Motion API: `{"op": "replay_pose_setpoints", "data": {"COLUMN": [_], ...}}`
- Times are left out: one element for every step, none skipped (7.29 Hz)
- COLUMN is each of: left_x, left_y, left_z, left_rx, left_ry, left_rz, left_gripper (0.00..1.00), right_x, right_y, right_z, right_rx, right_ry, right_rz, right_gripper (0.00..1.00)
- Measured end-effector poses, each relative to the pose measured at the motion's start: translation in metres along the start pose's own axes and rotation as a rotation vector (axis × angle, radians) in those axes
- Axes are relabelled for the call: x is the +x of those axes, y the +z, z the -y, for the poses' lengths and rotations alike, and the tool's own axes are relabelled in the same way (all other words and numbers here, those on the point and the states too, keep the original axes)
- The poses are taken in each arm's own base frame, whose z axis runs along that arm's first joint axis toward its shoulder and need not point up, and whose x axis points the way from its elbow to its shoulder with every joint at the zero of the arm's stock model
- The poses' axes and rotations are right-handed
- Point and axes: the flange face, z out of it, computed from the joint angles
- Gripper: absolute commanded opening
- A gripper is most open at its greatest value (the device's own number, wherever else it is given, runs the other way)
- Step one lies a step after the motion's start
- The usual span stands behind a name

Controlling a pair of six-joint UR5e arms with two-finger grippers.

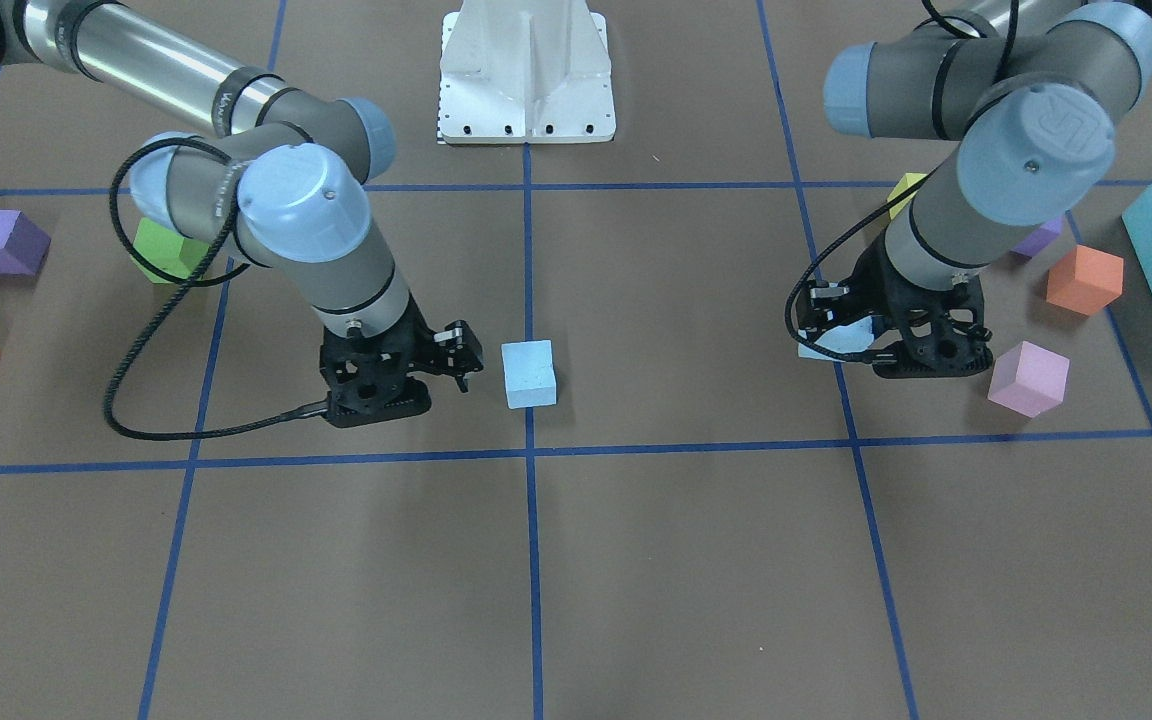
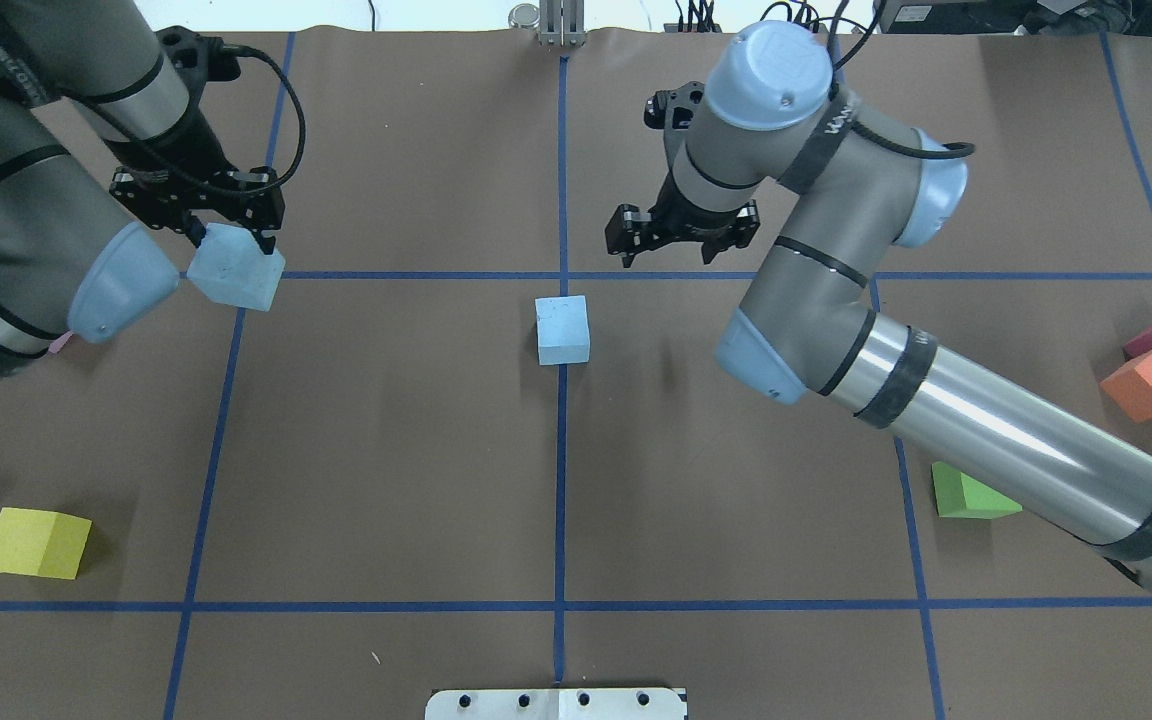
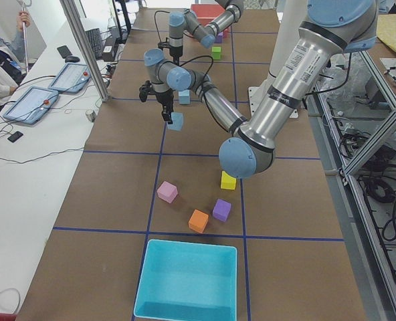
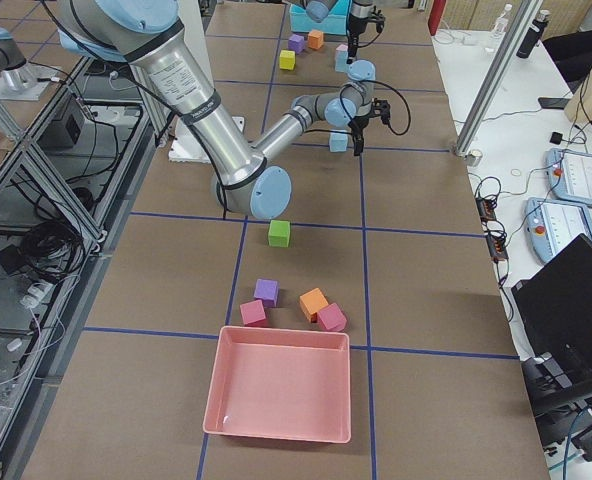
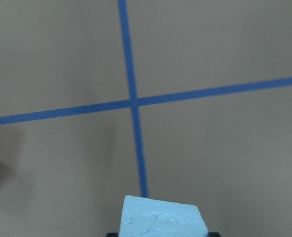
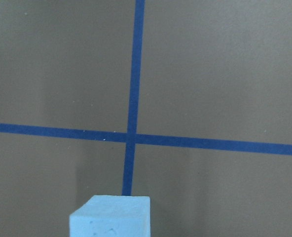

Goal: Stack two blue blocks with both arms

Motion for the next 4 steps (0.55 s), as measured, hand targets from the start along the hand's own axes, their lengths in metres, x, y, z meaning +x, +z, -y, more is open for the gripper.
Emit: {"op": "replay_pose_setpoints", "data": {"left_x": [0.039,0.077,0.111,0.144], "left_y": [-0.003,0.003,0.012,0.02], "left_z": [0.006,0.006,0.003,0.002], "left_rx": [0.0,0.0,-0.002,-0.007], "left_ry": [-0.047,-0.066,-0.065,-0.062], "left_rz": [-0.017,-0.042,-0.066,-0.079], "left_gripper": [0.67,0.67,0.67,0.68], "right_x": [0.035,0.063,0.086,0.103], "right_y": [-0.007,-0.011,-0.013,-0.014], "right_z": [0.006,0.012,0.015,0.016], "right_rx": [0.01,0.014,0.011,0.005], "right_ry": [-0.028,-0.039,-0.047,-0.065], "right_rz": [-0.019,-0.035,-0.045,-0.053], "right_gripper": [1.0,1.0,1.0,1.0]}}
